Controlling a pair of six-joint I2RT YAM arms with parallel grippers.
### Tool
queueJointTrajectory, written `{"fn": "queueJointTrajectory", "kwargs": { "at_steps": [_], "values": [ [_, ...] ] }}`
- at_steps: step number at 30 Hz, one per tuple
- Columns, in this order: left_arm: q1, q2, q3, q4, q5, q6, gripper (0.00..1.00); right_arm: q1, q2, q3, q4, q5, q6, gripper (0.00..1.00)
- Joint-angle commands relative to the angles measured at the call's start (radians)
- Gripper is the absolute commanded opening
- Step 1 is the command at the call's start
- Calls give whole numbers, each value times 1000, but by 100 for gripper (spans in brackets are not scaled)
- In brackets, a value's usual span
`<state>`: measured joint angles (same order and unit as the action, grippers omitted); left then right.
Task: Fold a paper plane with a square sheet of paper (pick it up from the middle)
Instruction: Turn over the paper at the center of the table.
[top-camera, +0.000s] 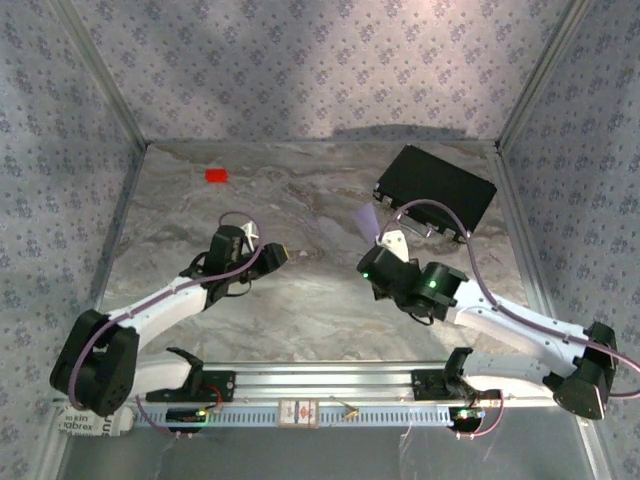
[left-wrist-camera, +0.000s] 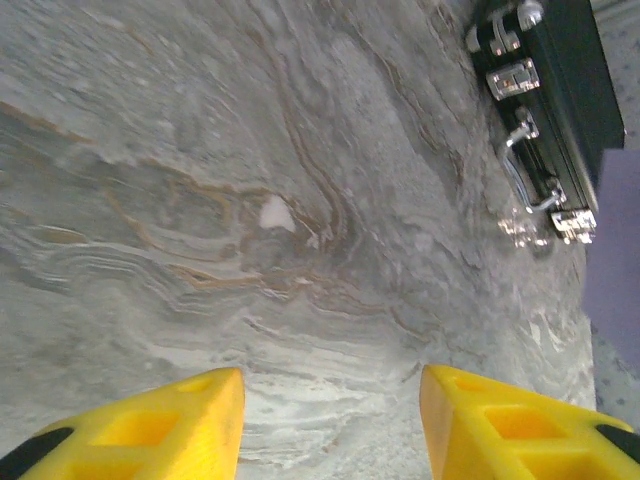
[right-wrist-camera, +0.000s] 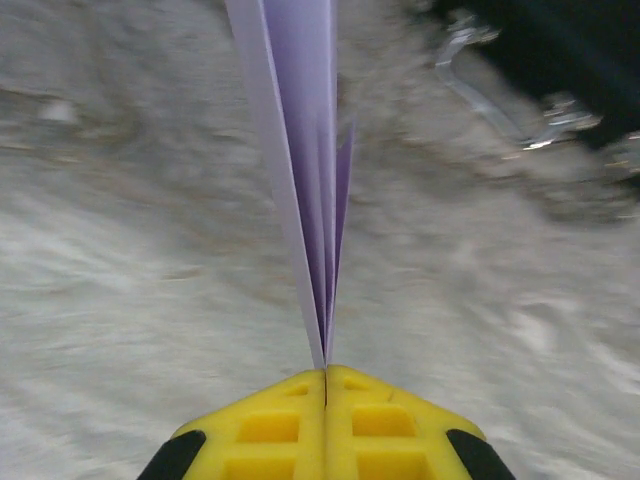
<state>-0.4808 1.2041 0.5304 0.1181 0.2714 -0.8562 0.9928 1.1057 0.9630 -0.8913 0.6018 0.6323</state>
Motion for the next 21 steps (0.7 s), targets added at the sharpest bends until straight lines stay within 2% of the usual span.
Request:
{"fn": "queueJointTrajectory", "kwargs": {
  "at_steps": [1, 5, 9, 14, 21],
  "values": [
    [20, -76, -22, -45, -73, 23, 52, 38, 104, 77, -272, 295, 80, 2],
    [38, -133, -45, -64, -98, 28, 53, 102, 250, 123, -335, 355, 130, 2],
    [57, -177, -63, -93, -121, 22, 53, 165, 393, 161, -339, 352, 122, 2],
    [87, -243, -94, -113, -149, 7, 54, 251, 556, 185, -249, 266, 36, 2],
    [114, -291, -101, -149, -151, 14, 54, 315, 634, 179, -42, 106, -76, 6]
  ]
}}
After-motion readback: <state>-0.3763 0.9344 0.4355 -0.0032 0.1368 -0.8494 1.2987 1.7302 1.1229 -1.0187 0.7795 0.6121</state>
